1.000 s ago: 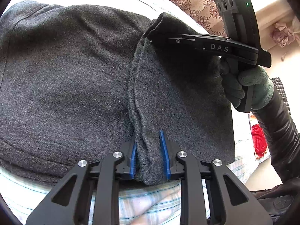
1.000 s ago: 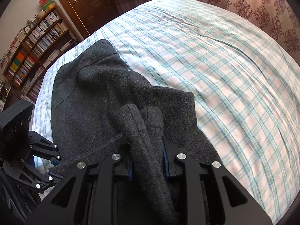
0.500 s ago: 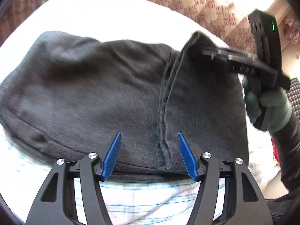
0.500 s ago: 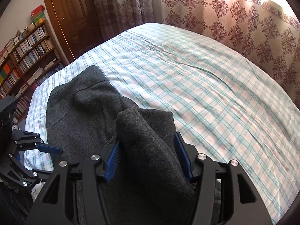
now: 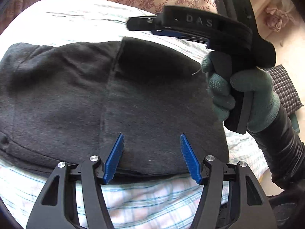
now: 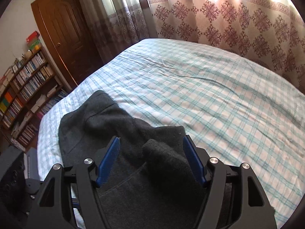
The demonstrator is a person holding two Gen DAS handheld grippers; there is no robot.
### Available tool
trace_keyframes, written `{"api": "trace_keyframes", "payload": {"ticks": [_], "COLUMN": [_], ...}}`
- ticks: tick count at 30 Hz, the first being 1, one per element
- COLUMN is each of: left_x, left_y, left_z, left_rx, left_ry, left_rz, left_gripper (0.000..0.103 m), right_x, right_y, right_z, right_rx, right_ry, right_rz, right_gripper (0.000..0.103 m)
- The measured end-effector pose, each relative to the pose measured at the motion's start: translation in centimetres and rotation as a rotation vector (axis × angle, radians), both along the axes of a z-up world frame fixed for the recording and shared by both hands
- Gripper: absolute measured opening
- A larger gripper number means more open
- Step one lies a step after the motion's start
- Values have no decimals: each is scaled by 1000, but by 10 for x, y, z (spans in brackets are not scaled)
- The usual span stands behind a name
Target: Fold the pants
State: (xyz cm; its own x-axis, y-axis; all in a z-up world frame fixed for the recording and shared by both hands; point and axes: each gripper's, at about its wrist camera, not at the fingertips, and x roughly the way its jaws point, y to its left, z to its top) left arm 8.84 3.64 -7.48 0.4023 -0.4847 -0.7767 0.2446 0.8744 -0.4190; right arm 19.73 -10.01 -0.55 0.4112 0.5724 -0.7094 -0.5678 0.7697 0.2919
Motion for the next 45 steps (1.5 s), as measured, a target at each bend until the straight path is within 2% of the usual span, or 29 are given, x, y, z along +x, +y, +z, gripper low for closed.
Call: {"api": "trace_keyframes", "payload": {"ticks": [4,10,13,17,21,24,29,33,37,40,45], "left_x": [4,8,10,15,20,23,7,7,19,27,39], "left_y": [-11,-14,-18,-19,-23,-31,-50,-71,-88,-97,-121], "left_z": [-13,-21,-23,-24,-21,-16,0,4,6,7,18], "left_rx": [50,74,85,86,95,104,194,189,158,141,130], "left_ry": [9,-3,-11,-10,-4,3,-63,-74,-63,-59,-58], "left_rz": [-32,-56,-61,-60,-56,-47,-84,-135,-153,-163,-190], "left_gripper": [63,63,63,63,63,66,80,84,88,92,95], "right_x": [1,25,27,23,18,5,-22,-64,-122,-167,-216], "right_y": [1,-1,3,7,-10,-37,-106,-177,-235,-253,-245], "right_z": [-24,-57,-68,-70,-51,-33,-9,-9,-28,-47,-74], "right_rx": [4,-55,-93,-124,-42,-17,48,132,233,296,382], "right_ry": [68,123,116,91,89,55,28,63,166,231,322], "right_rz": [8,-69,-59,-59,-90,-142,-297,-463,-611,-666,-693], "right_gripper": [56,55,54,55,55,55,59,62,63,63,63]}}
